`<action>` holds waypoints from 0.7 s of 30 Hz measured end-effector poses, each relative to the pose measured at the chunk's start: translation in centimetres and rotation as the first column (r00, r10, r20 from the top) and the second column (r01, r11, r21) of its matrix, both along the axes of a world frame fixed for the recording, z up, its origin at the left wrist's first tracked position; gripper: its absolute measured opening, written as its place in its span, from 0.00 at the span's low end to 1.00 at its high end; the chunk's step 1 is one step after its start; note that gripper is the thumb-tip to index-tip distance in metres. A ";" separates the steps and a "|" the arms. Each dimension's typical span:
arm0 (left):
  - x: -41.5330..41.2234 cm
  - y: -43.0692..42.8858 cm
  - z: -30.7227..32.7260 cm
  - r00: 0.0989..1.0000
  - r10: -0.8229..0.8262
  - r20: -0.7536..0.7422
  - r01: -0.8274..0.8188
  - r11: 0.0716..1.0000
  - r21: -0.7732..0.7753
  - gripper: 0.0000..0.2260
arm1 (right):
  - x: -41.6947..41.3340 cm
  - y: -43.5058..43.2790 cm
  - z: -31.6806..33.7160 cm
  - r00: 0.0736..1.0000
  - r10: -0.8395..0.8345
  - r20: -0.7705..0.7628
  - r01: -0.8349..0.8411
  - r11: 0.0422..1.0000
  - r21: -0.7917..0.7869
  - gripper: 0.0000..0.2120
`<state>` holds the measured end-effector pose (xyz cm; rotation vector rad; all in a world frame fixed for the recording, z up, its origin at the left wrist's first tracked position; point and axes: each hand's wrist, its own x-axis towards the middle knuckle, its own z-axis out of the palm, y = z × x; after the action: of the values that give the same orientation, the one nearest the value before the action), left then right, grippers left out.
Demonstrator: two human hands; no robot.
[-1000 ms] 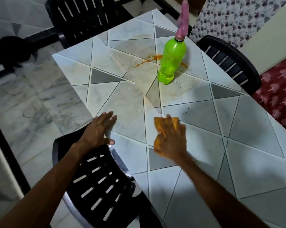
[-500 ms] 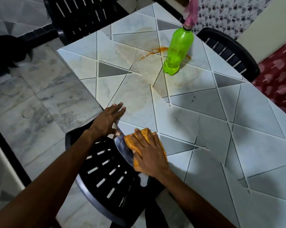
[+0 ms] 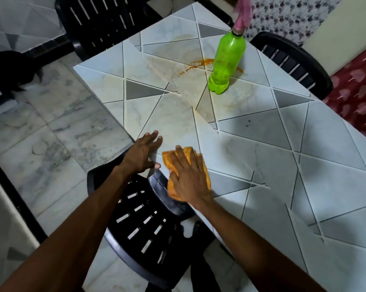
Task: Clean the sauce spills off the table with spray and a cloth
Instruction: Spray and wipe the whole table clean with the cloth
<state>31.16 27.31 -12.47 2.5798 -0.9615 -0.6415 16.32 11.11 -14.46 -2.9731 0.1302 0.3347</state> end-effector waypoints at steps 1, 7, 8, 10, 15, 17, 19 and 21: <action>0.1 -0.3 0.2 1.000 0.022 -0.021 -0.023 1.000 -0.011 0.43 | -1.7 -0.3 0.1 0.998 0.058 -0.016 -0.058 0.998 -0.005 0.30; -0.8 -4.1 1.6 0.948 0.319 -0.001 -0.319 0.948 0.016 0.39 | -4.8 -11.9 1.5 0.997 -0.048 -0.053 0.044 0.996 -0.073 0.40; -1.0 -4.9 1.6 0.942 0.334 0.018 -0.334 0.942 0.023 0.40 | -3.7 -14.9 1.8 0.990 -0.113 -0.079 0.104 0.988 -0.112 0.43; -1.4 -5.8 1.3 0.939 0.338 0.062 -0.340 0.940 0.038 0.42 | -0.6 -19.7 2.3 0.971 -0.224 -0.085 0.201 0.955 -0.218 0.43; -2.3 -6.2 0.7 0.911 0.387 0.140 -0.394 0.919 0.023 0.41 | 5.5 -19.1 1.9 0.902 -0.428 0.054 0.432 0.897 -0.095 0.31; -2.2 -6.2 0.6 0.904 0.404 0.142 -0.408 0.913 0.000 0.41 | 4.9 -14.9 1.6 0.957 -0.279 0.079 0.284 0.957 -0.056 0.31; -2.1 -6.3 0.5 0.900 0.416 0.130 -0.420 0.907 0.003 0.41 | 2.4 -10.6 1.2 0.992 -0.104 0.065 0.103 0.995 0.020 0.31; -2.4 -6.6 0.6 0.898 0.426 0.110 -0.430 0.903 0.011 0.41 | -0.6 -8.4 0.5 0.998 0.033 0.049 -0.036 0.997 0.069 0.30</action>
<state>28.74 20.73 -11.85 2.7479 -0.3792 -0.4048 15.71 2.72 -13.93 -2.9145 0.0609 0.2660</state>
